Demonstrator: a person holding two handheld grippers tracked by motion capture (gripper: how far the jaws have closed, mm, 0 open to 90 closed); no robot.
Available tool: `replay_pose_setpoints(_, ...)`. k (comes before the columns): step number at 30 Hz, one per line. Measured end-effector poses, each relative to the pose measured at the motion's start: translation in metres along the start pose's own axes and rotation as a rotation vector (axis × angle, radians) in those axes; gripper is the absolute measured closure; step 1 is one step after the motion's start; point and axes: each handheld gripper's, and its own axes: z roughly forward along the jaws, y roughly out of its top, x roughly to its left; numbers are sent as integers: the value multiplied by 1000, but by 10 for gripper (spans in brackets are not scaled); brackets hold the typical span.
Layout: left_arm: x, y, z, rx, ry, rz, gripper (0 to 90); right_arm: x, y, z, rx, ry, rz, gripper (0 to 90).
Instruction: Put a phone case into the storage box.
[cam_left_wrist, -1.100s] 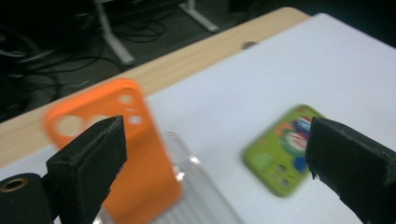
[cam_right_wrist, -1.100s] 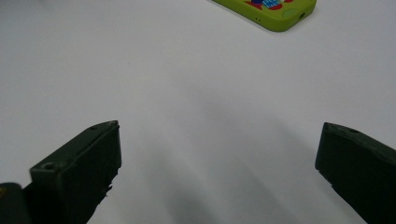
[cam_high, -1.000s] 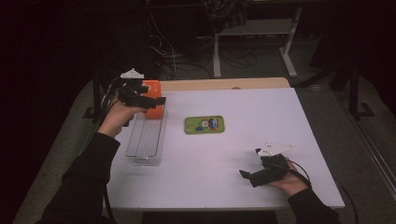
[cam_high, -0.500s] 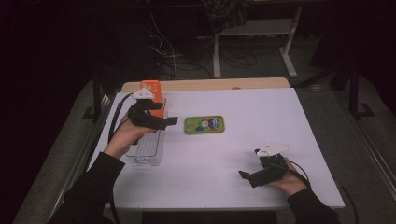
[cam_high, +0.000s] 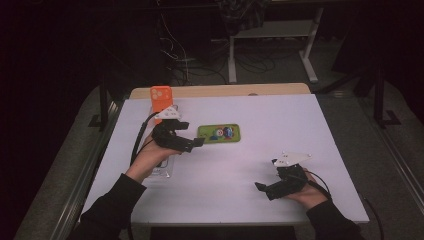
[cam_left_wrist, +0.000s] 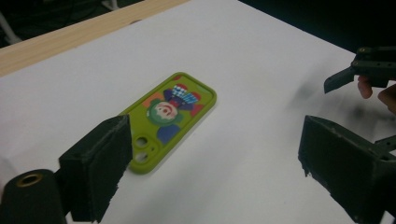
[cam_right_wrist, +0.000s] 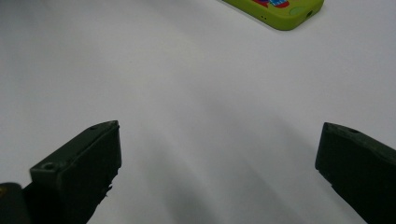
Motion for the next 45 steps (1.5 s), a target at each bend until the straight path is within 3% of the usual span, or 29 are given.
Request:
replay_pose_setpoints(3,-4,7,10,11,3,20,137,0,1,1,0,-2,-9,0)
replay_pose_setpoints(6,-6,14,23,12,8,10,172,2,2,0,-4,3,-4,0)
replay_pose_setpoints(13,-5,29,54,25,26,0,413,1,3,1,-11,5,-13,0)
replay_pose_setpoints(15,-3,33,66,44,55,11,478,1,3,1,-11,7,-11,0)
replay_pose_setpoints(17,-2,35,78,36,64,-28,558,2,3,0,-11,9,-4,0)
replay_pose_setpoints(20,4,39,92,65,92,-1,667,2,3,-1,-16,11,-7,0)
replay_pose_setpoints(23,10,41,111,59,106,-38,762,2,3,-1,-14,14,-14,0)
replay_pose_setpoints(25,18,43,122,94,125,-12,825,2,3,-1,-21,12,-19,0)
replay_pose_setpoints(28,28,43,138,115,127,-24,895,3,3,0,-18,11,-24,0)
replay_pose_setpoints(31,38,41,154,148,131,-38,898,3,3,0,-18,15,-23,0)
replay_pose_setpoints(35,47,36,172,153,144,-58,898,4,3,-1,-17,20,-13,0)
replay_pose_setpoints(38,52,31,182,189,165,-55,898,4,3,-2,-20,22,-16,0)
replay_pose_setpoints(45,55,23,192,213,160,-83,898,2,3,-2,-28,21,-28,0)
